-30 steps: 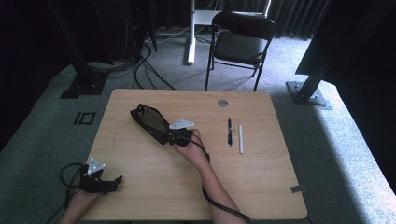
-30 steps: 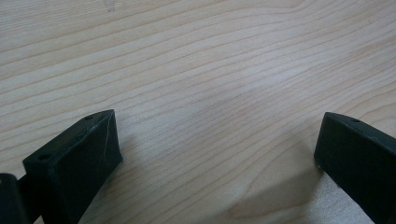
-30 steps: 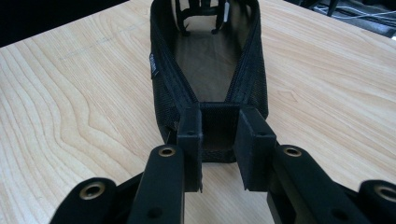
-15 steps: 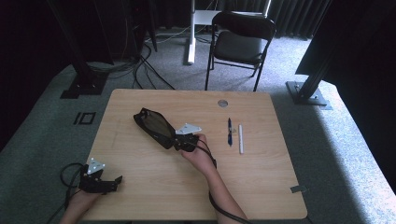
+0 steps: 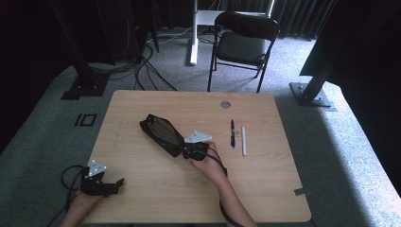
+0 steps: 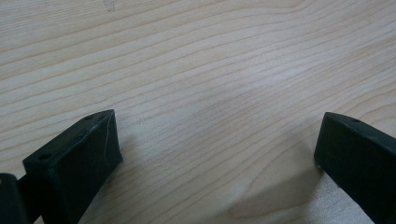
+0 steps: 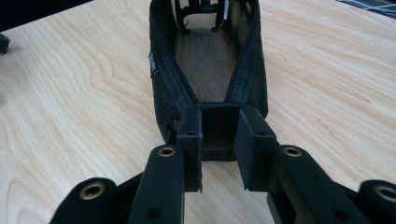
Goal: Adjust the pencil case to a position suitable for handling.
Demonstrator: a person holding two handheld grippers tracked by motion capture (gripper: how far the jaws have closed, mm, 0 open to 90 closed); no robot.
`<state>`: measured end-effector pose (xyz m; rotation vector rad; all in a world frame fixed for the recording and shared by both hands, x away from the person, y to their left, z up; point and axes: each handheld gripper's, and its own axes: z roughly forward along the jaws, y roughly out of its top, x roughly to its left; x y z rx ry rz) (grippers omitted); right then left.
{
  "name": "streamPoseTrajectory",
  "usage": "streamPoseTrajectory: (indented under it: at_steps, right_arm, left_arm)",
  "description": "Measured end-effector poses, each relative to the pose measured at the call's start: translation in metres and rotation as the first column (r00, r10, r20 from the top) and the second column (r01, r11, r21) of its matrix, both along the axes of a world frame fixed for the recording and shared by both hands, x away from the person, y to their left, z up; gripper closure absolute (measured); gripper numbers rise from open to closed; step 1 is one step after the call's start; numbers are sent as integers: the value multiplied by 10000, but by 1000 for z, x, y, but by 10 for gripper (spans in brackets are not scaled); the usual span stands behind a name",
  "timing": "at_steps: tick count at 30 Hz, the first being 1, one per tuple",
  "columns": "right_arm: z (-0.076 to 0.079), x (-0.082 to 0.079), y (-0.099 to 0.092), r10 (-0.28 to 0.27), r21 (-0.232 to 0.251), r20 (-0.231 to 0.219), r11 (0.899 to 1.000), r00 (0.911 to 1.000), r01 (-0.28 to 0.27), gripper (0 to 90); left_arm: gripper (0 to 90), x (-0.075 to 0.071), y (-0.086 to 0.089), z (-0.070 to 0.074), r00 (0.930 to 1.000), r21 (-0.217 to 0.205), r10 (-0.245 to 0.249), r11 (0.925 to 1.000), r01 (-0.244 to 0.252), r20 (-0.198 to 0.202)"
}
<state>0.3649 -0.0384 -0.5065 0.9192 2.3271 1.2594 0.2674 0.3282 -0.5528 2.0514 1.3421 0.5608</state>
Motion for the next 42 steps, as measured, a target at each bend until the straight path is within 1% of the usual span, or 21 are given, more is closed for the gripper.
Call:
streamPoseTrajectory:
  at_steps: [2,7,9,10,14,20,21,23,29,31,34,42]
  right_arm:
    - [0,-3,-3,7,-37,36,10000,10000,-7,734]
    - [1,-12,-16,42,40,-55,10000,10000,-41,734]
    - [1,-15,-20,73,-54,-31,10000,10000,-73,734]
    - [1,-17,-22,65,-13,-26,10000,10000,-65,734]
    - [-1,-24,-32,-36,-157,142,9999,9999,38,734]
    - [-1,-34,-47,-75,48,-45,10000,10000,75,734]
    - [-1,-36,-48,-35,-49,-12,10000,10000,35,734]
    - [-1,-39,-51,-95,-80,36,9999,9999,95,734]
    - [-2,-49,-60,-169,99,-146,9998,9998,170,734]
    - [-2,-52,-63,-235,73,-109,9997,9997,236,734]
    - [-2,-56,-68,-261,116,-180,9996,9995,264,734]
    - [0,-66,-81,-360,-28,-232,9993,9991,360,734]
  left_arm:
    - [5,0,0,0,10000,-6,-5,10000,5,10]
    - [5,0,0,0,10000,-10,-1,10000,1,15]
    - [5,0,0,0,10000,-9,-1,10000,1,14]
    - [5,0,0,0,10000,-6,-5,10000,5,12]
    - [5,0,0,0,10000,9,-12,10000,12,7]
    - [5,0,0,0,10000,8,-13,10000,13,7]
    - [5,0,0,0,10000,10,-12,10000,12,6]
    - [5,0,0,0,10000,9,-9,10000,9,7]
    - [5,0,0,0,10000,12,-17,10000,17,4]
    - [5,0,0,0,10000,9,-14,10000,14,7]
    - [5,0,0,0,10000,13,-18,10000,18,4]
    - [5,0,0,0,10000,8,-13,10000,13,7]
